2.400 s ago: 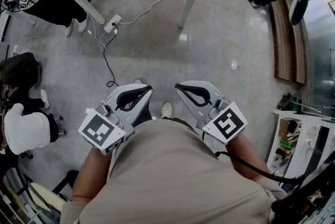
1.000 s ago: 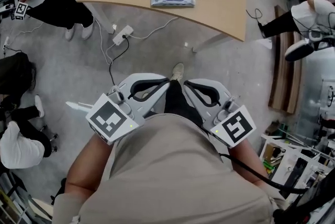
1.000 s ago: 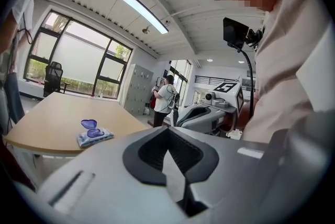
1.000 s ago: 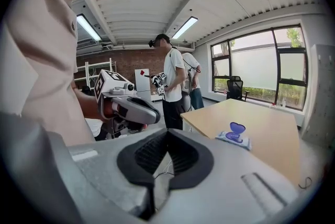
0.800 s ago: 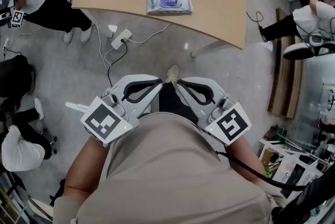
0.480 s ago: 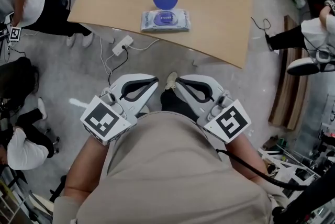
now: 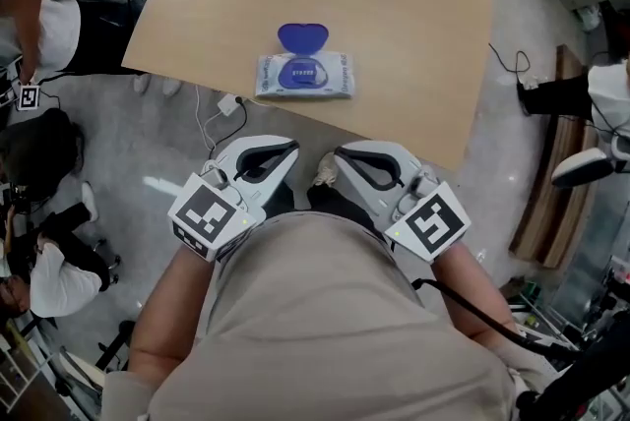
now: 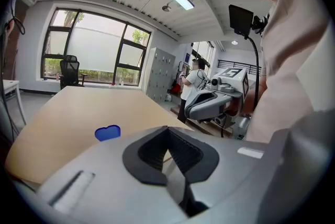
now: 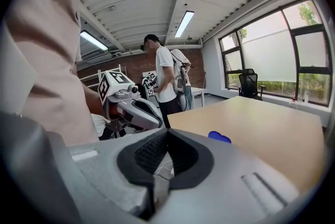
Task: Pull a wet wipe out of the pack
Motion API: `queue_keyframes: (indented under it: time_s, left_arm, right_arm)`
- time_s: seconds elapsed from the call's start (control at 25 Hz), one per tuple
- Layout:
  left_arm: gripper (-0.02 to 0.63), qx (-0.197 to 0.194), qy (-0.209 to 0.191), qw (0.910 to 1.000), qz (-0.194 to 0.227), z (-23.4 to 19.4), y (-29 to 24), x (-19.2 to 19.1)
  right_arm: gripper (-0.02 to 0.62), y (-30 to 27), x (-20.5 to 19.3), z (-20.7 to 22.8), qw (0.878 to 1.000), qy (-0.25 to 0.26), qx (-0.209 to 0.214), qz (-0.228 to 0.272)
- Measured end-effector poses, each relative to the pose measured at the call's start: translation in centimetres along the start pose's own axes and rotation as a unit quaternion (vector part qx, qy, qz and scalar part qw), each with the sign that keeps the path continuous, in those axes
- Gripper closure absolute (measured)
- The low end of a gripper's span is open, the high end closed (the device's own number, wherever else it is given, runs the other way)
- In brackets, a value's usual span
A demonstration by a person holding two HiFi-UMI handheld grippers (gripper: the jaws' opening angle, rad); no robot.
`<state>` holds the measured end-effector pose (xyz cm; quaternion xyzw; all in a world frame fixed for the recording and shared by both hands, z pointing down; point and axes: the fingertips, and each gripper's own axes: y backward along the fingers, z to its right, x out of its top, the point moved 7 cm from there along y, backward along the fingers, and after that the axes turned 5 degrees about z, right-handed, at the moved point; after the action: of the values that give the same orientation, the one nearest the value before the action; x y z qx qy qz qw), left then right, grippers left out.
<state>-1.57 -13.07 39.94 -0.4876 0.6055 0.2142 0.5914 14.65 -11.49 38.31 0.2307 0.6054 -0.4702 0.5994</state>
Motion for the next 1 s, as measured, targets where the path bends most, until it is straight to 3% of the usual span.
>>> queue_keyframes:
  time_s: [0.52,0.56,0.6,0.64,0.72,1.0]
  left_arm:
    - [0.601,-0.020,0.003,0.9966,-0.080,-12.4,-4.0,-4.5]
    - [0.601,-0.019,0.003,0.9960,-0.088,-13.0,-4.4,-4.8]
    - [0.521,-0.021,0.003,0.9952,-0.095,-13.5,-4.9,-5.0]
    - [0.488,-0.026,0.003,0.9943,-0.103,-14.0,-5.3,-5.3]
    - [0.543,-0.037,-0.003,0.9922,-0.119,-14.6,-6.0,-6.0]
    - [0.584,-0.052,-0.026,0.9839,-0.169,-16.6,-8.3,-8.6]
  right_arm:
    - [0.591,-7.7,-4.3,6.7,0.994,-0.019,-0.074,-0.078]
    - [0.566,-8.1,-4.7,7.2,0.993,-0.021,-0.080,-0.082]
    - [0.478,-8.5,-5.1,7.6,0.992,-0.024,-0.084,-0.088]
    - [0.446,-8.9,-5.5,8.0,0.991,-0.029,-0.088,-0.097]
    - [0.446,-9.6,-6.5,8.6,0.988,-0.039,-0.096,-0.113]
    - [0.446,-11.6,-8.7,11.0,0.981,-0.047,-0.110,-0.150]
